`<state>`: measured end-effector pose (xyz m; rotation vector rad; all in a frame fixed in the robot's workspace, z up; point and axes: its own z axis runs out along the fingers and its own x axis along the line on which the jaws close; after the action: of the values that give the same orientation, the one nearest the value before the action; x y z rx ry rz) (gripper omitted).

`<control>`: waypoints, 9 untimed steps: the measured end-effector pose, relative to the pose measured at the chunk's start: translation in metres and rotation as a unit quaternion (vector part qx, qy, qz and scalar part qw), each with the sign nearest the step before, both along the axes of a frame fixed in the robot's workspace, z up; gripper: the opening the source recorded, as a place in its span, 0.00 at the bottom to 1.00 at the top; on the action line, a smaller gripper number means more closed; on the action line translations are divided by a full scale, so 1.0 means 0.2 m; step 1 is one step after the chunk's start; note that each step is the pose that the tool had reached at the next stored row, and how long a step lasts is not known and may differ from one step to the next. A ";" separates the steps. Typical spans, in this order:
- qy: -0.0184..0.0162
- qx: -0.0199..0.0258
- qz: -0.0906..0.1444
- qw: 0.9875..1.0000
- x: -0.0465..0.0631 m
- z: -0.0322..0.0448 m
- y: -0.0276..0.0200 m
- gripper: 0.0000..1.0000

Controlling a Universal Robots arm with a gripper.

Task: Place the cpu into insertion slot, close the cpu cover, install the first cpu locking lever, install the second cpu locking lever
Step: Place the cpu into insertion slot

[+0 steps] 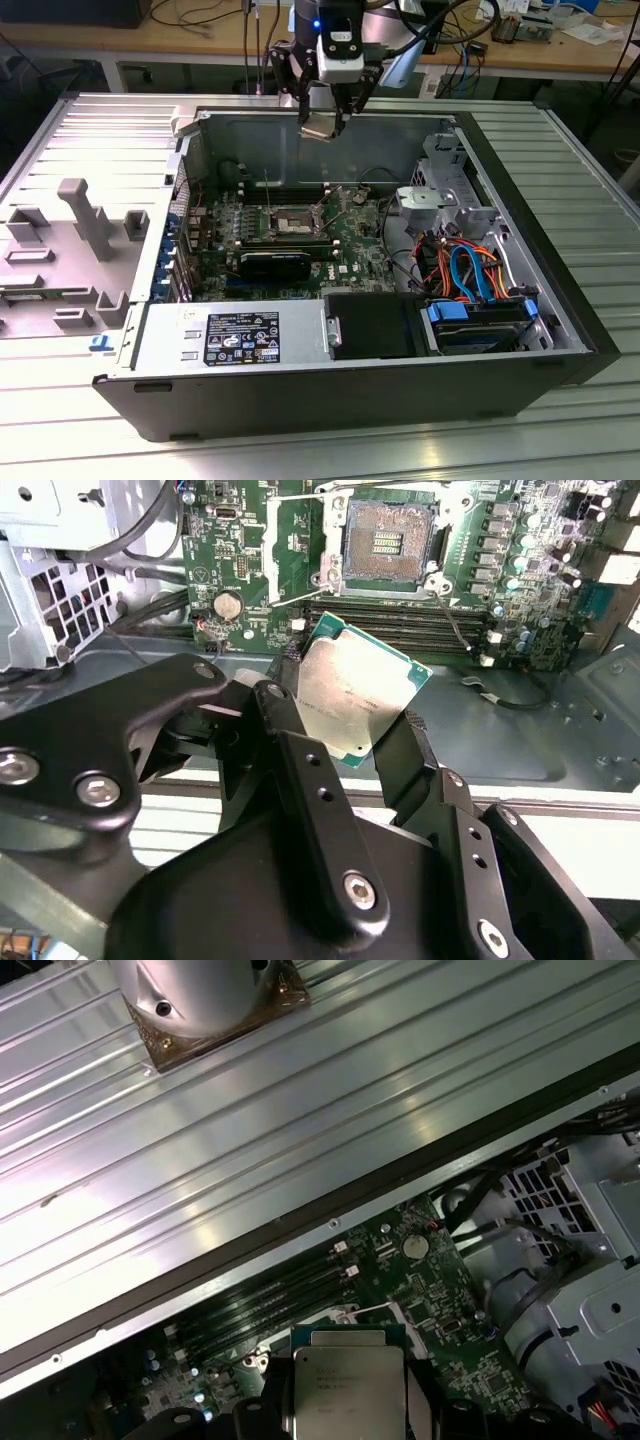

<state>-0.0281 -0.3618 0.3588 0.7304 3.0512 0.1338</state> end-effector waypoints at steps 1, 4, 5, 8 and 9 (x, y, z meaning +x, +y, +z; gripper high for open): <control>0.000 0.000 -0.003 1.000 0.00 0.000 0.000 0.54; 0.000 0.000 -0.013 1.000 0.00 -0.001 -0.001 0.54; 0.000 0.000 -0.016 1.000 0.00 -0.001 -0.001 0.54; 0.000 0.000 -0.028 1.000 0.00 -0.003 -0.002 0.54; 0.000 0.000 -0.033 0.999 0.00 -0.003 -0.003 0.54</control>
<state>-0.0281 -0.3623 0.3581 0.8308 3.0226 0.1335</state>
